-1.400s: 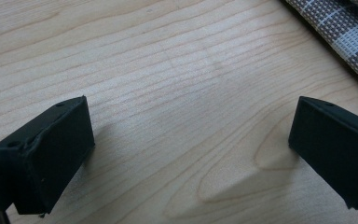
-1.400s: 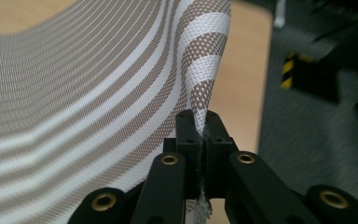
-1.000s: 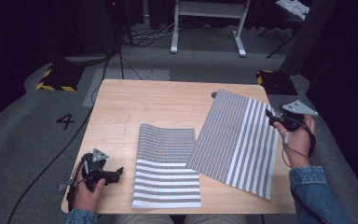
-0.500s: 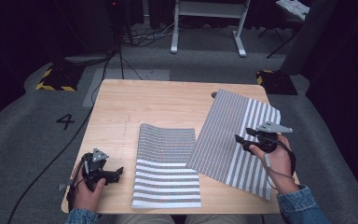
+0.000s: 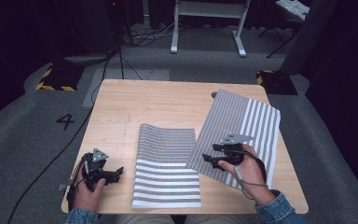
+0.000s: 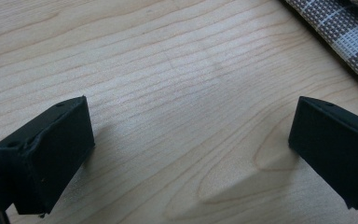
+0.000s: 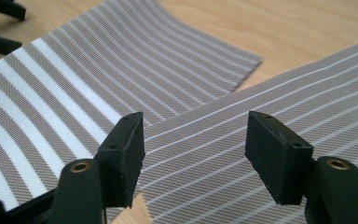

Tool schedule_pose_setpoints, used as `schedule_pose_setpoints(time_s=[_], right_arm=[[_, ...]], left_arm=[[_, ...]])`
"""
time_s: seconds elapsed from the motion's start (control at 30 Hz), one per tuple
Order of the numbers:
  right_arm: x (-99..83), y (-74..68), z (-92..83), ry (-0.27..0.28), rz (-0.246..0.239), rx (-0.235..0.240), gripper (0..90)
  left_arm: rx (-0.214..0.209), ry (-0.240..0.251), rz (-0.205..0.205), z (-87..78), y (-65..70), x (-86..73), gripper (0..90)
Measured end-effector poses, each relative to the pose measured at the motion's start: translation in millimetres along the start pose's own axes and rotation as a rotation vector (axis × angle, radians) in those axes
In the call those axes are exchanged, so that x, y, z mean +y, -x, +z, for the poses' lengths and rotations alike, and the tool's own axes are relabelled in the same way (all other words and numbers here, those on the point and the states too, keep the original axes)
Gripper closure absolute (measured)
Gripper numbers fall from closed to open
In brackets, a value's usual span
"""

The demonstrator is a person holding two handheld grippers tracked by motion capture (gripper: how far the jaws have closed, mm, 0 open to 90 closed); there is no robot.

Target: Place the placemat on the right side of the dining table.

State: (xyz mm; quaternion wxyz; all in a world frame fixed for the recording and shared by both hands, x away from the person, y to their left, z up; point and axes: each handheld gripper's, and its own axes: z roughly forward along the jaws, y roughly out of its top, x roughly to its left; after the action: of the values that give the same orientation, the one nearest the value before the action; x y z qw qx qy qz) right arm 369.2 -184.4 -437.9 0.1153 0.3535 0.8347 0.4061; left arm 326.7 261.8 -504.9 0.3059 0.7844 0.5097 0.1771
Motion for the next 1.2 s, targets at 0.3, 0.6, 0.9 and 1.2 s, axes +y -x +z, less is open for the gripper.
schedule_pose_setpoints(time_s=[0.3,0.6,0.9,1.2], right_arm=[[-8.8,-21.5,37.7,-0.076,-0.038,0.009,33.5],[-17.0,-28.3,61.8,-0.138,-0.079,-0.013,33.3],[-15.9,-13.4,60.2,-0.147,-0.046,0.004,57.6],[-15.1,-9.1,40.8,-0.111,-0.096,0.004,85.1]], left_arm=[[0.000,0.001,0.000,0.0,0.0,0.0,0.1],[0.001,0.000,0.001,-0.1,0.0,0.0,0.1],[-0.005,0.000,0.000,0.0,-0.2,-0.1,0.1],[-0.001,0.000,0.000,0.0,0.0,-0.1,0.1]])
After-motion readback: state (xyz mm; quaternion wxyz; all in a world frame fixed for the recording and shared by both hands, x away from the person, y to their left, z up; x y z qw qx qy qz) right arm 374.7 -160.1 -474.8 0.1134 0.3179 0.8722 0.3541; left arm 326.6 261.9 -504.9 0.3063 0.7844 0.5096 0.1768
